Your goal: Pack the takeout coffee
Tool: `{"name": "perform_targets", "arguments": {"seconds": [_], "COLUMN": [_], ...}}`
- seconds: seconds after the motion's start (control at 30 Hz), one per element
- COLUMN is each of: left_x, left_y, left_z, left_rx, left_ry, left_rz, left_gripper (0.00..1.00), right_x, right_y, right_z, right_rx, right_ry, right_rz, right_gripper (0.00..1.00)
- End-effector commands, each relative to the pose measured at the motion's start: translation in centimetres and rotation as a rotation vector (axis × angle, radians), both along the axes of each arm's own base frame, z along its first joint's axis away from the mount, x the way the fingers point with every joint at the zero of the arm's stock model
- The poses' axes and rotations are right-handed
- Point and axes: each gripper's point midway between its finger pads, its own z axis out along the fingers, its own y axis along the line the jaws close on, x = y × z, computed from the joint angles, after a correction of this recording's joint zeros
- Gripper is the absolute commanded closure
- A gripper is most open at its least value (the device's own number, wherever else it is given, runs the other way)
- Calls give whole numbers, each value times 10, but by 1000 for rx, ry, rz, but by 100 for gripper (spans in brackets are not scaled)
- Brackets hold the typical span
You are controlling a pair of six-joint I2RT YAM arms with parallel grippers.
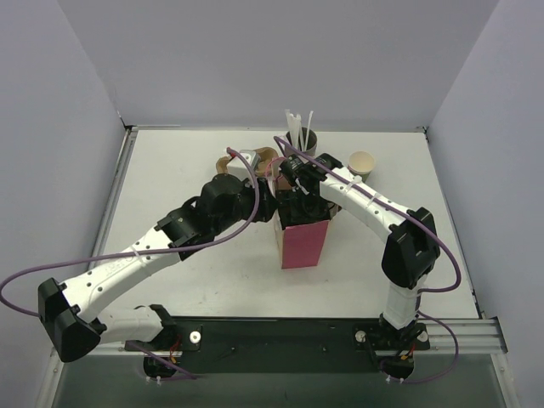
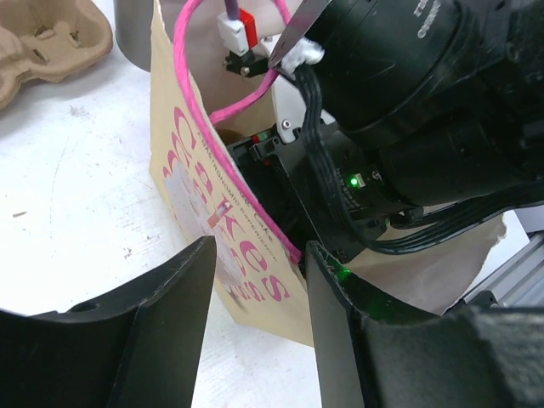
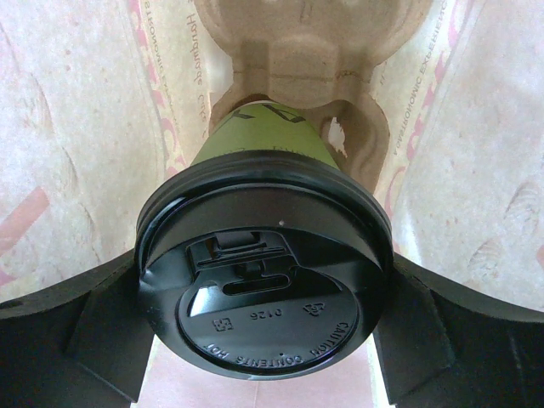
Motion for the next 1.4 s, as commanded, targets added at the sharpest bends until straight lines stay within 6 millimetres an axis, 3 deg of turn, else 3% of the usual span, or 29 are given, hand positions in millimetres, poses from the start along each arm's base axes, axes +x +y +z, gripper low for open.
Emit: {"name": "perform_targets", "arguments": {"seconds": [0.0, 0.47, 1.0, 1.13, 1.27, 1.3, 1.37], "left_x": [3, 3, 25, 33, 41, 42, 42], "left_y": [-6, -14, -18, -21, -19, -17, -17], "left_z": [23, 19, 20, 16, 14, 16, 17], "left_rx": [1, -17, 50, 83, 151, 166, 188], "left_ry": [-42, -18, 22, 36, 43, 46, 40], "left_rz": [-90, -160, -134, -129, -104, -100, -101], "left_gripper": [43, 42, 40, 48, 64, 75, 85], "right_x": [-9, -7, -9, -9, -9, -9, -10], "right_y": [-13, -20, -19, -19, -19, -20, -21], "right_z": [8, 2, 0, 0, 0, 0, 0], "right_rx": [-44, -88, -89, -90, -89, -90, -90], "right_ry": [1, -12, -16, -10, -12, -14, -12], "right_rz": [9, 9, 9, 11, 12, 14, 15], "right_gripper": [48, 48, 48, 48, 48, 48, 48]}}
